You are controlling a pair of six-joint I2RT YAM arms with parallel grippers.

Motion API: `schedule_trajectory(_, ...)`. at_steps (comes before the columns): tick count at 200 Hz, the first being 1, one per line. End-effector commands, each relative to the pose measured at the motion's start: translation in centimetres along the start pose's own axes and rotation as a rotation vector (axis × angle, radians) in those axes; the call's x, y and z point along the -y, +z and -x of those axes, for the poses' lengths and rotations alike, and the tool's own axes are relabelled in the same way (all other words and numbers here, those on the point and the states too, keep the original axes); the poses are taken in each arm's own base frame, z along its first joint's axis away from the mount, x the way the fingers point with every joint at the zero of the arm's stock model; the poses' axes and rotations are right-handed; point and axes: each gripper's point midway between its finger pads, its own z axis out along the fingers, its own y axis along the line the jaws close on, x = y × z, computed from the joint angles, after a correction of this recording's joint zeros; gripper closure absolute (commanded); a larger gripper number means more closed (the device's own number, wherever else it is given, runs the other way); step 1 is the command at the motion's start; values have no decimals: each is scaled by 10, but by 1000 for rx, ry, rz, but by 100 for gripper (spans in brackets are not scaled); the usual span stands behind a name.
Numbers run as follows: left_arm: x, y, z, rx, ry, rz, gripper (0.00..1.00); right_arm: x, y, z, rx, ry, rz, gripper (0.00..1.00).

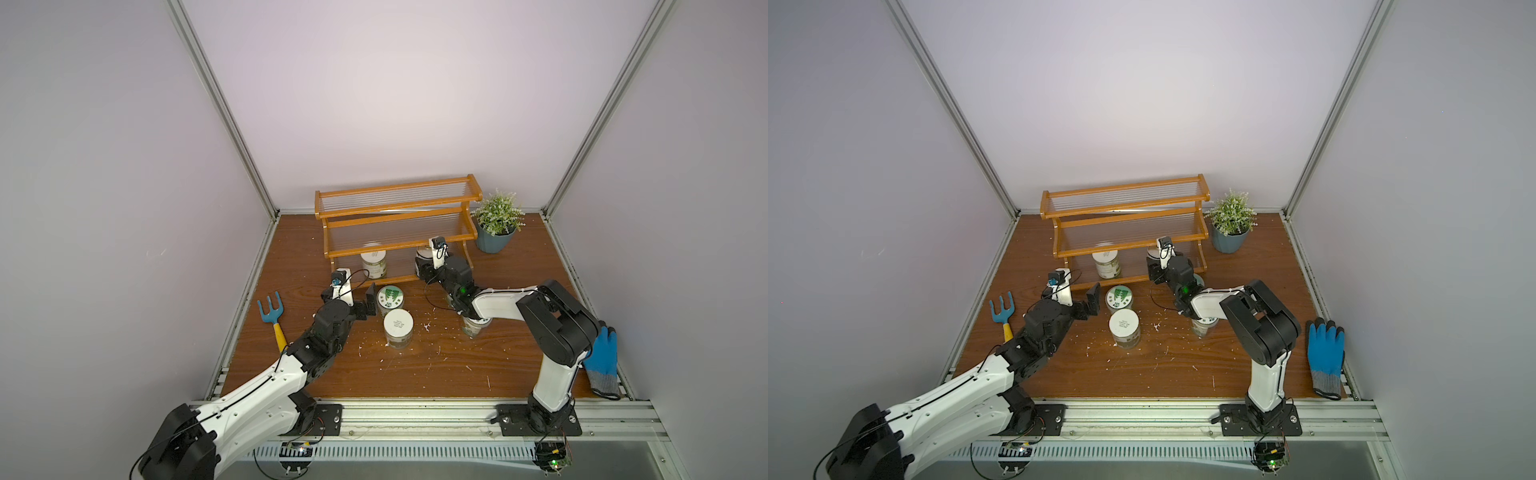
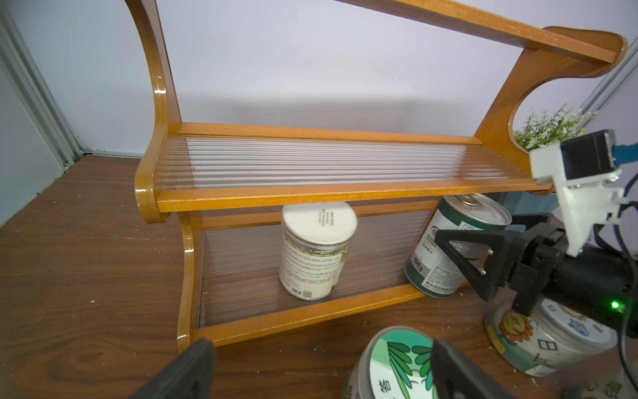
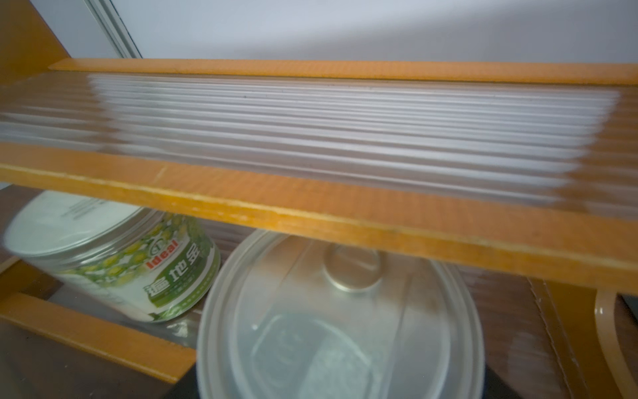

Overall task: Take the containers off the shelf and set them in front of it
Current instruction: 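Pick up a container from the shelf, then place the container at the center of the board.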

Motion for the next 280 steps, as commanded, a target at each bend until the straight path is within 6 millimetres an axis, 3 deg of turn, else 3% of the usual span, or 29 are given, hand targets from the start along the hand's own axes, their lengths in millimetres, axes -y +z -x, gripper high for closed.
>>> schedule_trajectory(1, -3, -1, 8, 17, -10, 8, 0, -13, -15, 32, 87, 33, 50, 40)
schedule_trajectory(49, -2, -1, 8, 16, -12, 1, 0, -31, -48, 37, 92, 33, 99, 41)
schedule_trajectory(136, 2, 0, 8, 9, -20, -17, 0, -56, -146, 42, 59, 5, 177, 42)
schedule_trajectory(160, 3, -1, 9, 13, -22, -26, 0, -61, -172, 32, 24, -9, 197, 42)
schedule_trajectory(190, 3, -2, 10, 20, -26, -30, 0, -67, -197, 6, -18, -13, 199, 41)
schedule_trajectory(241, 6, -4, 12, 18, -24, -46, 0, -41, -228, -31, -2, 54, 62, 42)
schedule_trajectory(280, 6, -6, 15, 22, -18, -47, 0, -14, -249, -45, 34, 107, -43, 42)
